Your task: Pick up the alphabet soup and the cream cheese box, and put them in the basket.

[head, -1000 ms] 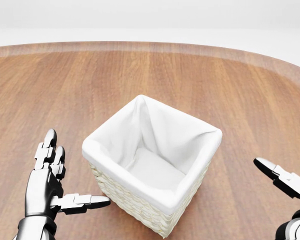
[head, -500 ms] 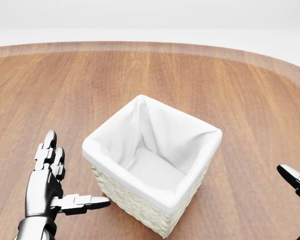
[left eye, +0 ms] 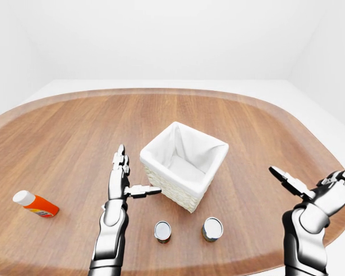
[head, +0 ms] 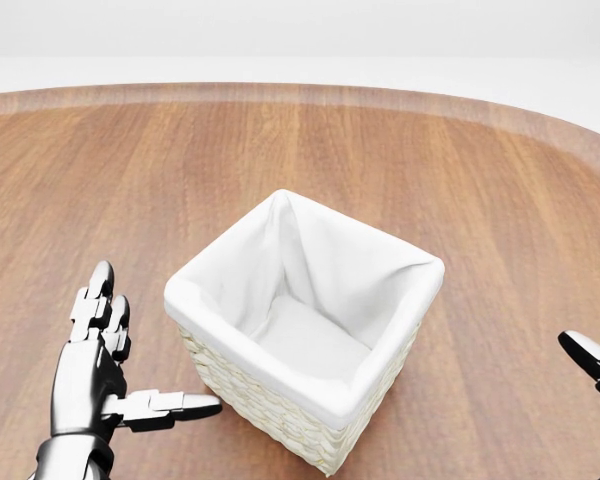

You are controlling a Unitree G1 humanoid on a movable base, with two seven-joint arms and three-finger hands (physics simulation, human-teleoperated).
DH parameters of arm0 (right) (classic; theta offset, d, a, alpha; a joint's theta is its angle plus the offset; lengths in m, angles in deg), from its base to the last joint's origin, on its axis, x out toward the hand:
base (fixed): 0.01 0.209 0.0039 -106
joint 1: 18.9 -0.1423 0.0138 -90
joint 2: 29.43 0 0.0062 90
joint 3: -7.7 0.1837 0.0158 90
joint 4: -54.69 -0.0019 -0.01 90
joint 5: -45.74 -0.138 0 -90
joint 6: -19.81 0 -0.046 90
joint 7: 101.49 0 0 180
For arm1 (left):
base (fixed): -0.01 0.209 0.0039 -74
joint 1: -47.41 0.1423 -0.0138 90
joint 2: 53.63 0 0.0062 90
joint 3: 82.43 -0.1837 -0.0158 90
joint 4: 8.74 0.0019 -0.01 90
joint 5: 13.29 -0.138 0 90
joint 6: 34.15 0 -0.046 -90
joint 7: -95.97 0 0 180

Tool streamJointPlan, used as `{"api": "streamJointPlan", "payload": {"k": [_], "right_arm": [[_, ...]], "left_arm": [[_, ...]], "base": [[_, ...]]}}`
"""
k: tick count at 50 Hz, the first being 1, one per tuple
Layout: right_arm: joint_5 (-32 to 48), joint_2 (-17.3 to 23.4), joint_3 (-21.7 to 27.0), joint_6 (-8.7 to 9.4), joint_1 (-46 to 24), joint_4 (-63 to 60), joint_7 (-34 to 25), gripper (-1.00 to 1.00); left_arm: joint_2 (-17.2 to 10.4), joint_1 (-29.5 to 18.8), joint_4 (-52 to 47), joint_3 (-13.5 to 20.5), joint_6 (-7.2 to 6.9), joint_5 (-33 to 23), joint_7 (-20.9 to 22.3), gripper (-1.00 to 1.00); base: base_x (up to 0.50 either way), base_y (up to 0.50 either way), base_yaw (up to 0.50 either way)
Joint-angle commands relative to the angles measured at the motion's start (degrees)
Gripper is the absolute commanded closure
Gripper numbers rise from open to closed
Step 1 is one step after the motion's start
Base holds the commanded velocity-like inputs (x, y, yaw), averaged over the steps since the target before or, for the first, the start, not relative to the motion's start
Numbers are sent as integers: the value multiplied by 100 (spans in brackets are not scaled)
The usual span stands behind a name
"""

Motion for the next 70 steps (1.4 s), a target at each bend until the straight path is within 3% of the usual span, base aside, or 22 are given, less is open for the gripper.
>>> {"api": "streamJointPlan", "payload": {"k": [1,5,8,11,13,17,27,29,30,34,36,39,41,42,43,45,49,55,58,61,62,70], "right_arm": [[-10,-12,43,5,18,-77,0,-100],[13,-18,41,27,25,-109,0,-100],[7,-12,43,12,22,-92,0,-100],[-14,-16,58,12,21,-93,0,-100],[-6,-16,55,26,25,-111,0,-100],[-50,0,75,83,-2,-77,0,-100],[-69,16,70,104,-18,-59,0,-100],[-65,21,66,61,-28,-5,0,-100],[-68,20,65,53,-24,-21,0,-100],[-66,0,74,4,0,-88,0,-100],[-77,4,80,48,0,-108,0,-100],[-86,4,86,64,-10,-106,0,-100],[-100,9,96,67,-19,-107,0,-100],[-93,13,89,29,-30,-52,0,-100],[-88,17,83,12,-34,-30,0,-100],[-100,18,84,27,-20,-62,0,-100],[-98,27,108,20,-48,-26,0,-100],[-123,28,110,48,-30,-73,0,-100],[-137,31,111,89,-29,-88,0,-100],[-137,31,112,80,-29,-80,0,-100],[-133,28,110,76,-21,-87,0,-100],[-121,23,108,78,-21,-89,0,-100]], "left_arm": [[26,127,-225,-34,8,-57,-21,-100],[29,160,-279,10,24,17,-8,-100],[17,160,-184,4,124,-9,10,-100],[27,243,-428,43,-19,58,-13,-100],[34,215,-377,139,119,-20,-245,-100],[14,234,-384,144,121,-108,-358,-100],[-11,213,-410,126,-88,-687,-813,-100],[-11,248,-477,138,-161,-1040,-1136,-100],[-16,210,-319,173,-89,-1070,-1217,-100],[-39,221,-289,104,-53,-1582,-1533,-100],[-24,225,-377,77,-124,-1624,-1498,-100],[-38,259,-471,146,79,-1905,-1859,-100],[-74,311,-636,161,-241,-2072,-1819,-100],[-118,325,-713,135,-492,-2249,-1730,-100],[-125,333,-720,176,-334,-2348,-1870,-100],[-94,371,-925,242,-548,-2412,-1824,-100],[-25,416,-1467,379,-548,-2452,-1748,-100],[-164,532,-1871,117,-548,-3726,-1874,-100],[-275,620,-2187,-122,-548,-4874,-1805,-100],[-225,556,-2179,-57,-548,-5230,-1635,-100],[-241,575,-2330,-149,-548,-5715,-1555,-100],[-112,540,-2387,-208,-548,-6791,-1555,-100]], "base": [[0,0,0],[0,0,0],[0,0,0],[0,0,0],[0,0,0],[0,0,0],[0,0,0],[0,0,0],[0,0,0],[0,0,0],[0,0,0],[0,0,0],[0,0,0],[0,0,0],[0,0,0],[0,0,0],[0,0,0],[0,0,0],[0,0,0],[0,0,0],[0,0,0],[0,0,0]]}}
